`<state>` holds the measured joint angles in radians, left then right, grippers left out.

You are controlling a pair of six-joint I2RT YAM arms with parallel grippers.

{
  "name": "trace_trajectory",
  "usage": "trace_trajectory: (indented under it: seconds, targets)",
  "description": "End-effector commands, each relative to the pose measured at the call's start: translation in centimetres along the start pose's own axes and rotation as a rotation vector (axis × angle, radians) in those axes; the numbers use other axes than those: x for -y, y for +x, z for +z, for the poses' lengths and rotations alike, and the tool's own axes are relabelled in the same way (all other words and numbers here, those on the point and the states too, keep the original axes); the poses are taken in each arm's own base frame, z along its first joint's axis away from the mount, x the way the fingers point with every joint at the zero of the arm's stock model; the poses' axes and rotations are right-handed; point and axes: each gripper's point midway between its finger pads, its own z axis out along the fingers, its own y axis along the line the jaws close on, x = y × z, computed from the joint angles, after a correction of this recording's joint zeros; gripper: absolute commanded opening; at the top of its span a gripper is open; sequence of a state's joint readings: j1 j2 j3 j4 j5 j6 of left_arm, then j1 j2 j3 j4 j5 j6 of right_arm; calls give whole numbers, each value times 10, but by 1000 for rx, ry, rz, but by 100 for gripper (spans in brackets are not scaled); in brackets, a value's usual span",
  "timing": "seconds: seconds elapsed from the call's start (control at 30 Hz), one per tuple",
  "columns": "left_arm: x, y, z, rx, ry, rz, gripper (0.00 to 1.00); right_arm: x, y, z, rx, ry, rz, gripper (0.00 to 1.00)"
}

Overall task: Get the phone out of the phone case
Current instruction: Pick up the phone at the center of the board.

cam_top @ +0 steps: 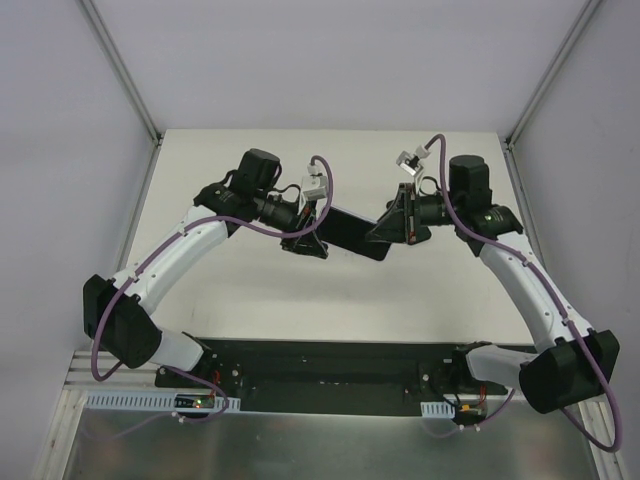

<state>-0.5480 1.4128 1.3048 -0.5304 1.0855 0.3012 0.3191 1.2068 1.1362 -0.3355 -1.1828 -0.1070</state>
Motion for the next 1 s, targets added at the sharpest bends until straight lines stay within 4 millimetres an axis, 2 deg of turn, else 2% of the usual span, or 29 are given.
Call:
trace_trajectory:
  seconds: [0.0,0.2,0.4,0.67,0.97]
  targets:
    - [18,-19,-14,53,37,131,0,-13,-12,-7,46,-47,-26,0]
    - [38,-27,-16,84,127,237,0,-3,-7,-2,46,-82,53,0]
    - [51,-41,-21,67,124,353,0,4,-3,3,33,-123,123,0]
    - [71,-34,-14,-47,141,480,0,9,-5,9,23,-163,152,0]
    - [74,-43,-5,-88,143,559,0,0,0,15,-11,-211,158,0]
